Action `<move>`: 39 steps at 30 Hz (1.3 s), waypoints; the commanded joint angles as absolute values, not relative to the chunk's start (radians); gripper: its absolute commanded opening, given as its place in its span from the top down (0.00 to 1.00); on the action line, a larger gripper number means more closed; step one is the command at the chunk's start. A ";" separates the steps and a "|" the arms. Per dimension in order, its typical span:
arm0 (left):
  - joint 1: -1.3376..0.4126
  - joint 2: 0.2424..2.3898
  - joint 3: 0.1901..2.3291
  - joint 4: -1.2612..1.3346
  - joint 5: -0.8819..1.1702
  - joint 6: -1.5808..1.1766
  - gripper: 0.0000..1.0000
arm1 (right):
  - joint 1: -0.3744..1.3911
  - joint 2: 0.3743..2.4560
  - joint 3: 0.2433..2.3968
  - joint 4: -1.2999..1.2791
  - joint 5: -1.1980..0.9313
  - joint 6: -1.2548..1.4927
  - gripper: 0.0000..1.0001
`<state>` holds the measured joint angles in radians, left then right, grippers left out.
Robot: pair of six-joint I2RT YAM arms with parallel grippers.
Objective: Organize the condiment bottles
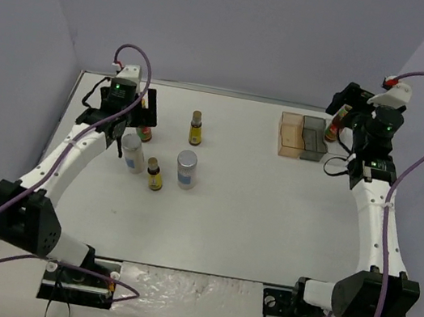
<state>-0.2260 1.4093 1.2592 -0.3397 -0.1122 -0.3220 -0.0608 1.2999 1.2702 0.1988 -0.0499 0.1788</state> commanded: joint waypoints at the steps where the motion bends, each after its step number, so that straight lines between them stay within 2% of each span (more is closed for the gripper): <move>1: -0.206 1.502 1.352 -0.195 -0.159 -0.282 0.03 | -0.025 1.208 1.201 0.226 -0.100 0.232 0.00; 9: -0.198 1.635 1.375 -0.114 -0.163 -0.255 0.05 | -0.009 1.095 1.083 0.191 -0.127 0.214 0.00; 14: -0.195 1.677 1.387 -0.064 -0.155 -0.227 0.15 | -0.008 1.050 1.041 0.166 -0.141 0.202 0.00; 23: -0.178 1.712 1.387 -0.040 -0.155 -0.218 0.26 | -0.006 0.992 0.999 0.152 -0.144 0.178 0.00; 27: -0.170 1.715 1.365 -0.017 -0.147 -0.214 0.36 | -0.006 0.977 0.989 0.144 -0.144 0.168 0.00; 32: -0.169 1.710 1.345 0.019 -0.135 -0.202 0.55 | -0.006 0.971 0.988 0.138 -0.143 0.158 0.00; 33: -0.167 1.705 1.342 0.026 -0.130 -0.199 0.60 | -0.006 0.971 0.988 0.136 -0.143 0.156 0.00; 34: -0.166 1.701 1.342 0.032 -0.124 -0.195 0.69 | -0.006 0.971 0.988 0.136 -0.143 0.155 0.00; 39: -0.164 1.676 1.368 0.016 -0.104 -0.175 0.94 | -0.006 0.967 0.983 0.133 -0.143 0.151 0.00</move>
<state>-0.1731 1.7393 1.3281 -0.0591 -0.1225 -0.2081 -0.0120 0.9887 0.9833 0.0794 -0.1285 0.1688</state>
